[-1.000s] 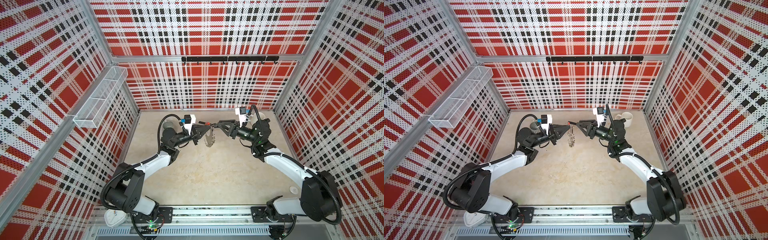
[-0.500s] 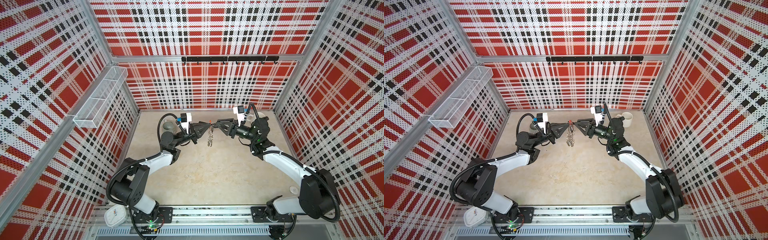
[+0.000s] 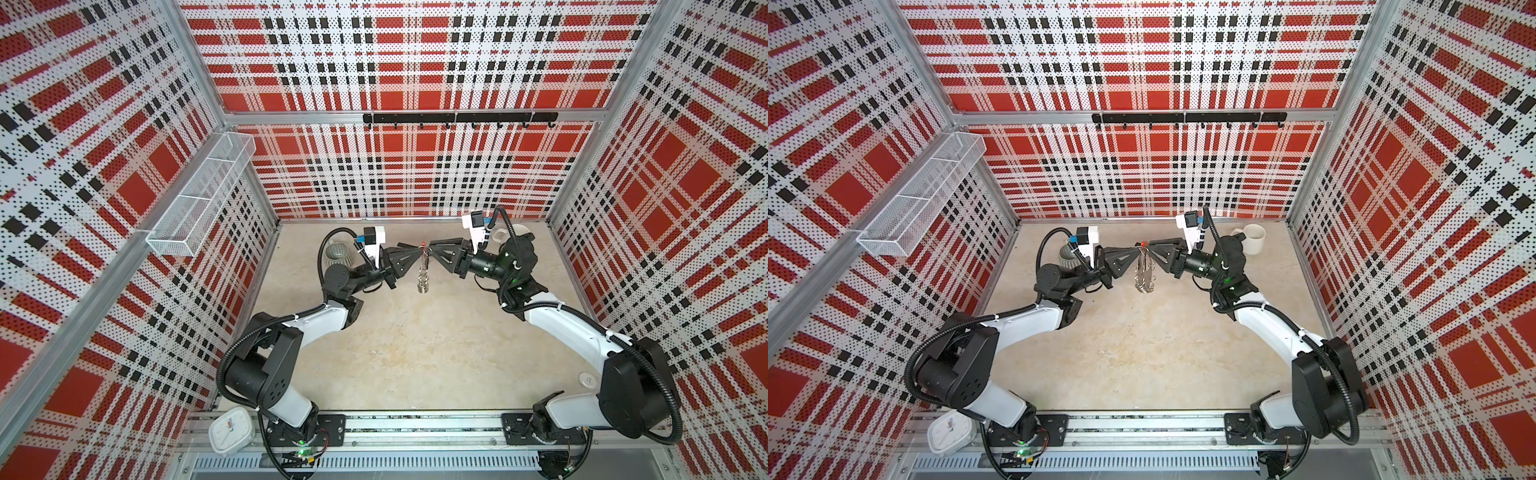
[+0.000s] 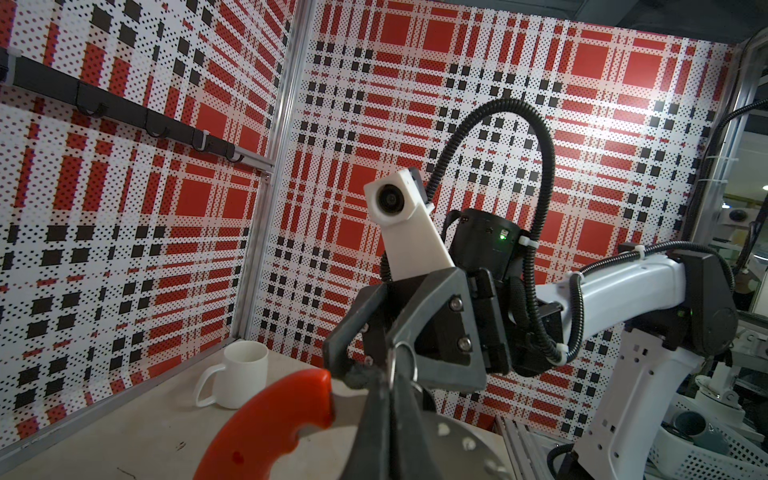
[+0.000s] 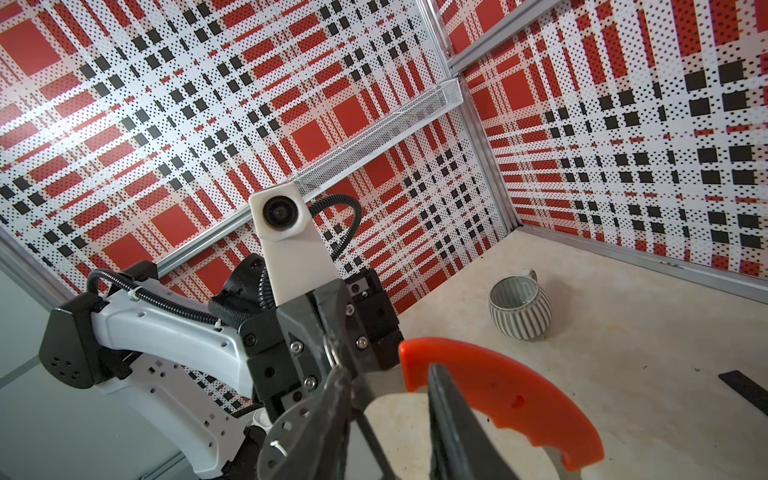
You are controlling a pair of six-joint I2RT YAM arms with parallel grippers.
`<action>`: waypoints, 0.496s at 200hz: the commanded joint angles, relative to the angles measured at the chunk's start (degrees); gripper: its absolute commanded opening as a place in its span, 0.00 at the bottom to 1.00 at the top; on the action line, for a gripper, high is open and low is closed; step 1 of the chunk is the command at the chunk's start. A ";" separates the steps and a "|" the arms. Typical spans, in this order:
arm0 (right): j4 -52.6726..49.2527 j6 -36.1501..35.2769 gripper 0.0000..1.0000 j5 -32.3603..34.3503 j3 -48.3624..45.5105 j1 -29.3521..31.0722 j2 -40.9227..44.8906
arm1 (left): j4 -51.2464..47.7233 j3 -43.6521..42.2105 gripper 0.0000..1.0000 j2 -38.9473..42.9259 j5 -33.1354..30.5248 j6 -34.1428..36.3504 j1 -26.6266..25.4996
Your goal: Put the keys on the keyring
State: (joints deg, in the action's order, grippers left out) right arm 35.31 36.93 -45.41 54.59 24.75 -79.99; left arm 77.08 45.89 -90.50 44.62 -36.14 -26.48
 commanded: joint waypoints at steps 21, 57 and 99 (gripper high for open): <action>-2.05 -3.10 0.33 2.32 0.78 0.36 3.00 | 3.05 -0.07 0.00 -0.20 0.02 -0.49 -0.19; -4.99 -4.80 0.33 5.57 0.85 0.30 4.90 | 3.08 0.69 0.00 -0.07 0.32 -1.13 -0.16; -2.18 -3.41 0.34 3.59 1.46 0.22 4.53 | 3.21 0.43 0.00 -0.49 0.30 -1.00 -0.28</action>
State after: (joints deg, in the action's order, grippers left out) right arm 30.94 32.16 -40.91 54.59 24.75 -75.85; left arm 77.12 45.89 -90.50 44.80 -36.97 -26.48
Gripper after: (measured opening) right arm 0.337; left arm 0.049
